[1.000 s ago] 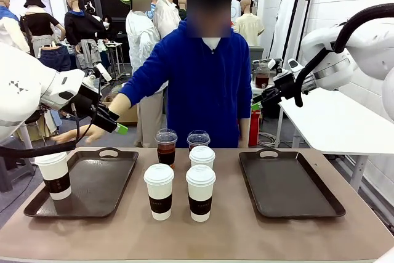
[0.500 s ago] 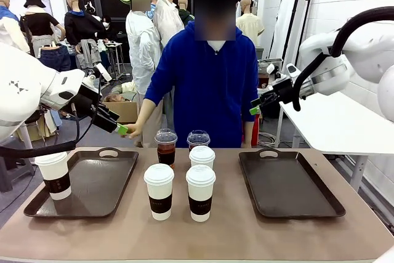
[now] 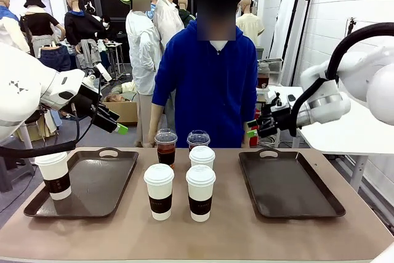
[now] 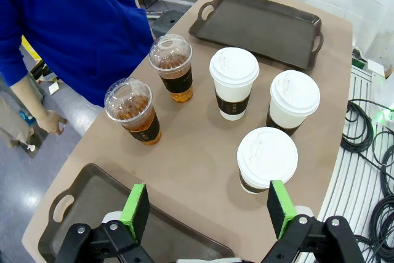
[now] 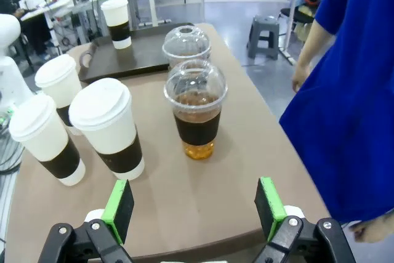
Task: Distribute the coffee onto the tray.
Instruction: Pick up one iced Americano and place it on the right Handle tray.
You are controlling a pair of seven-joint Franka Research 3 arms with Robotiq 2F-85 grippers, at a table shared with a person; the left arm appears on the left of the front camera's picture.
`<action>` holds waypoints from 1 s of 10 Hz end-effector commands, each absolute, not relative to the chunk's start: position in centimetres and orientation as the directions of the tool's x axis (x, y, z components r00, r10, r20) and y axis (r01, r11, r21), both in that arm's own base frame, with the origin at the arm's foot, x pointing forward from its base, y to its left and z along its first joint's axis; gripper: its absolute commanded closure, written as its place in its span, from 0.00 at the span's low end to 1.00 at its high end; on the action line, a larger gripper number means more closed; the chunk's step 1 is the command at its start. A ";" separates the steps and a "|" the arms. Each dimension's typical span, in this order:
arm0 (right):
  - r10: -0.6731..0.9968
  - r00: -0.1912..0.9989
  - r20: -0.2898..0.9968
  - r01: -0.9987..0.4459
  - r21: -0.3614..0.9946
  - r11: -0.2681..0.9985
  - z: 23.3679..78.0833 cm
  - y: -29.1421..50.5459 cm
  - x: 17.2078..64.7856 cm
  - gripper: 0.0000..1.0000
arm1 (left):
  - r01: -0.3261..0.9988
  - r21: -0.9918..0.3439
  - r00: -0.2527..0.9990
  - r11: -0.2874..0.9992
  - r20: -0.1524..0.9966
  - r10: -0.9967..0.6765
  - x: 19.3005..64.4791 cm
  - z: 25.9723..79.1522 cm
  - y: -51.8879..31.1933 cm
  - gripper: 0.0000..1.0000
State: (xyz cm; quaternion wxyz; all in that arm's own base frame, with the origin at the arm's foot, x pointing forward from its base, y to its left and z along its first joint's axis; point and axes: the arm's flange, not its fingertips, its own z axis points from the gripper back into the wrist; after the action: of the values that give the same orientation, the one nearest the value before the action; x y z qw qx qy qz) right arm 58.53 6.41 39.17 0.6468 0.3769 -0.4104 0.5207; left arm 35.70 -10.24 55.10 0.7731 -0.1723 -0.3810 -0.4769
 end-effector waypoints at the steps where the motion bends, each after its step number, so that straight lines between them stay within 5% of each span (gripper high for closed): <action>1: 0.312 0.133 0.941 -0.983 0.084 0.166 36.5 5.9 57.5 0.00 | 0.876 0.092 0.245 0.473 0.761 -0.601 35.9 54.9 -10.0 0.00; 10: 0.190 0.175 0.966 -0.984 0.167 0.060 26.7 3.4 61.2 0.00 | 0.876 0.092 0.245 0.473 0.761 -0.601 35.9 54.9 -10.0 0.00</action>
State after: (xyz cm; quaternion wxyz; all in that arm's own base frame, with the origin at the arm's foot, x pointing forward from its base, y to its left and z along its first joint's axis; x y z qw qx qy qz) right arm 59.95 3.56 26.61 0.6101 0.4689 -0.3955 0.5016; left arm 35.70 -10.23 55.10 0.7732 -0.1723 -0.3811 -0.4768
